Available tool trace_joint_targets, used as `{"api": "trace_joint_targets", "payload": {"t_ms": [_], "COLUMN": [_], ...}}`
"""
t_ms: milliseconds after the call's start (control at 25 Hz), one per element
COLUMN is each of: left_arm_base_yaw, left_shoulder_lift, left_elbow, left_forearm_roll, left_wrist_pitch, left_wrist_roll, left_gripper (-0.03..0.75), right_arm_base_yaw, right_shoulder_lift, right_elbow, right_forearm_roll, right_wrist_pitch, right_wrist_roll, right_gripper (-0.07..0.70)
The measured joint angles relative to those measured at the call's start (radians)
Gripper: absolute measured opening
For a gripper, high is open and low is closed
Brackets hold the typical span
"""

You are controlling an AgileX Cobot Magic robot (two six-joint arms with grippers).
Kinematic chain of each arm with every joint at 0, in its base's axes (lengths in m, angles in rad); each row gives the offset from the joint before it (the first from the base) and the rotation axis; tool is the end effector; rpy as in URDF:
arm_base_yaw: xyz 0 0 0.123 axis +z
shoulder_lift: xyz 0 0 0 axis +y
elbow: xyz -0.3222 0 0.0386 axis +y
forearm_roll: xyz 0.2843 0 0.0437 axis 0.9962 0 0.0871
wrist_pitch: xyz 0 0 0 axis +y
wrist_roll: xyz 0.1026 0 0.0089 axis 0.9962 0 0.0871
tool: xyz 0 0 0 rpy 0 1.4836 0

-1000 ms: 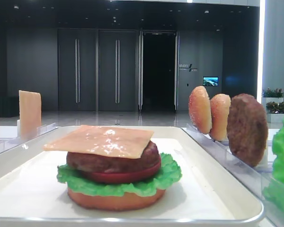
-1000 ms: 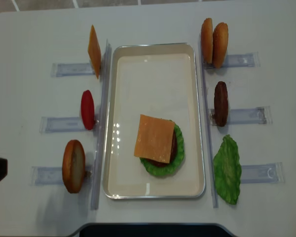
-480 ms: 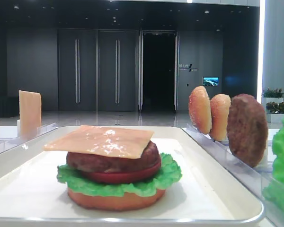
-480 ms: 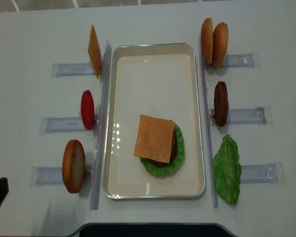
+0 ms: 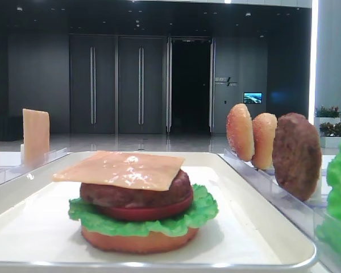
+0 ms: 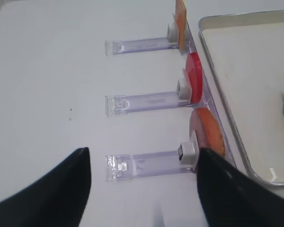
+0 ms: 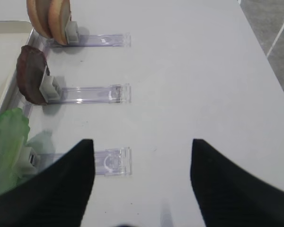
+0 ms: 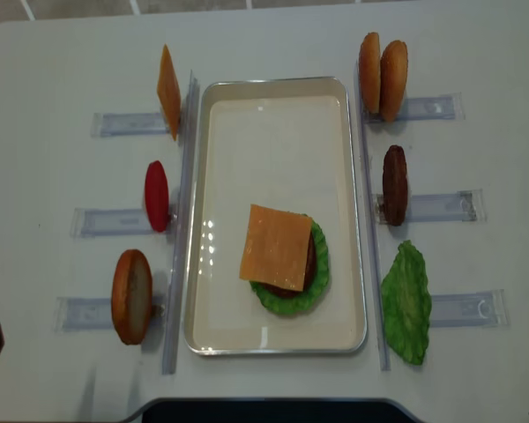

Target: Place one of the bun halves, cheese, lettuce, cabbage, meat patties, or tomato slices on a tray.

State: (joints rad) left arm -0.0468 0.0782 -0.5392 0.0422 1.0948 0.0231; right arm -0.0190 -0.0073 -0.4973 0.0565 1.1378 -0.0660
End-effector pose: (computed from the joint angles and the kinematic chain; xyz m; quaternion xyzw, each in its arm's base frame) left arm 0.0051 0.0036 0.2987 0.0297 0.8710 0.0153 0.4901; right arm -0.0067 0.0054 0.2815 -0.0227 0.8709 0.0073 0.4908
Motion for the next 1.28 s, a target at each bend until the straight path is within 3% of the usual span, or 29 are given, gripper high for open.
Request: {"api": "trace_joint_targets", "payload": {"t_ms": [520,1280], "left_arm_base_yaw": [0.000,0.000], "left_shoulder_lift": [-0.055,-0.094], "left_elbow": [0.062,0.065], "left_forearm_roll": [-0.049,-0.053], "left_wrist_pitch": [0.007,0.015], "left_wrist_roll": [0.074,0.082], "left_gripper": [0.535,0.535], "right_arm_base_yaw": [0.000,0.000], "right_shoulder_lift": [0.000,0.000], "right_elbow": [0.000,0.000], "right_forearm_roll": [0.000,0.000], "right_wrist_pitch": [0.000,0.000], "right_wrist_roll": [0.000,0.000], "right_gripper": [0.450,0.450]}}
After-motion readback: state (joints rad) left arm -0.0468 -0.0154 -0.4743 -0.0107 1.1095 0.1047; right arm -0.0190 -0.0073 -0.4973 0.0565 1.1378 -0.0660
